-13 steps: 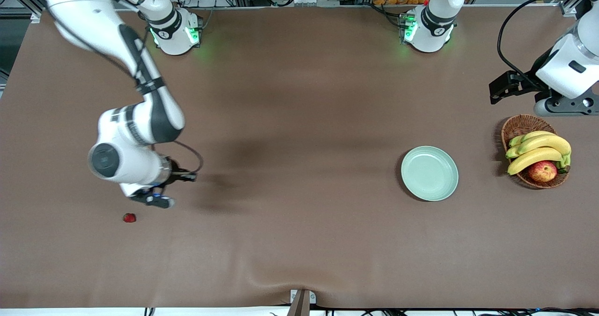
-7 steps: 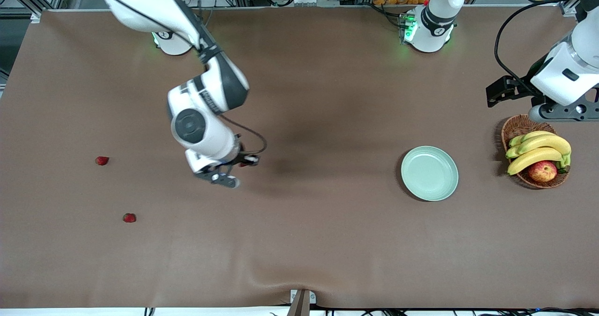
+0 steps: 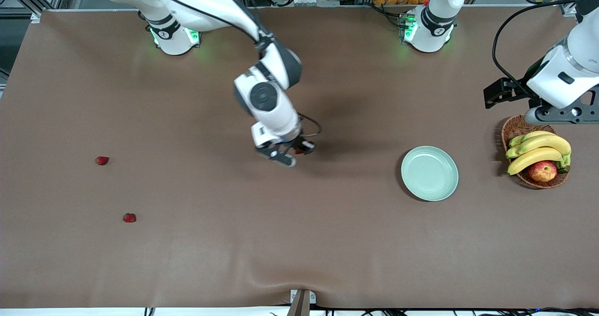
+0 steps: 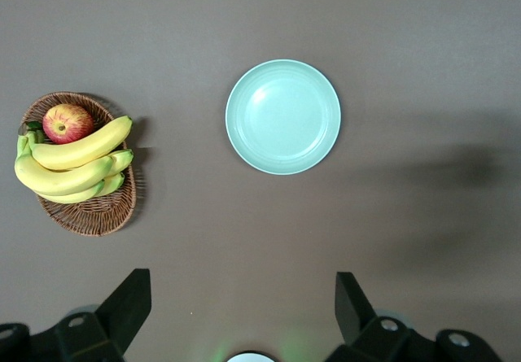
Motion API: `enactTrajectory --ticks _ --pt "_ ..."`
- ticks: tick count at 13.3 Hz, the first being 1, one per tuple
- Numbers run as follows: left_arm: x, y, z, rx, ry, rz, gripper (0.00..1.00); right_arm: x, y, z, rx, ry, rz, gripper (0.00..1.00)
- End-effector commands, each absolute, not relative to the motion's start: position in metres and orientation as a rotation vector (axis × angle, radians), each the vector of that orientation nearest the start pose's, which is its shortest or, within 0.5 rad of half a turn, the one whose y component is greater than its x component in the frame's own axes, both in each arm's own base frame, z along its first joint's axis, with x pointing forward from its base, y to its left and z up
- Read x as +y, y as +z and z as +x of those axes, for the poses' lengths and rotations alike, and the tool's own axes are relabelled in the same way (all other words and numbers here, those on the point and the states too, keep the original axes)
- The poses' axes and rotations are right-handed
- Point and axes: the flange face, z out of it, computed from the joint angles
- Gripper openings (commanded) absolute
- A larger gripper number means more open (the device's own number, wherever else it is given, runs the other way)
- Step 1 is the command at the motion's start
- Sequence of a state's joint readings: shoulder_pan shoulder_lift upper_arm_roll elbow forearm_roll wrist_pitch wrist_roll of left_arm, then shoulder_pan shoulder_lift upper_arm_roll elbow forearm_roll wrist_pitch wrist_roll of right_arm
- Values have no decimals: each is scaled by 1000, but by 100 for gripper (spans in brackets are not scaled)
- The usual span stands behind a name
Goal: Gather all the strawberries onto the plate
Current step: 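Carry the strawberry to mid-table and release while the left gripper approaches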
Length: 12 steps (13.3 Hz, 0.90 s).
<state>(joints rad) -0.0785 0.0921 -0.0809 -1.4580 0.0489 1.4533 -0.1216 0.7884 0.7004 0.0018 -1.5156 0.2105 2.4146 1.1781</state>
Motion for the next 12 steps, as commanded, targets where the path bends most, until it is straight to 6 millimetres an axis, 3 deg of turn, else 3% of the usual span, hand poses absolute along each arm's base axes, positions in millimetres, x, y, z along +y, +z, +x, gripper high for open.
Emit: enactTrajectory --ticks 1,3,5,7,8,9,10,12 --pt "-86 612 571 57 129 -3112 100 568 246 486 841 -8 -2699 0" --pt "-92 601 578 68 143 -3122 100 584 224 472 848 -18 -2692 0" --pt "-108 586 581 109 183 -3116 100 582 202 474 847 -26 -2719 0" --pt "-127 577 579 143 209 -3109 100 577 195 480 831 -60 -2743 0" --pt "-140 566 578 154 241 -3101 100 575 198 483 831 -69 -2744 30" --pt "-156 557 574 159 262 -3090 100 572 201 486 837 -73 -2740 85" --pt "-170 544 573 145 290 -3080 100 567 206 494 842 -106 -2741 100" --pt "-203 516 573 156 313 -3065 100 563 227 503 830 -144 -2731 100"
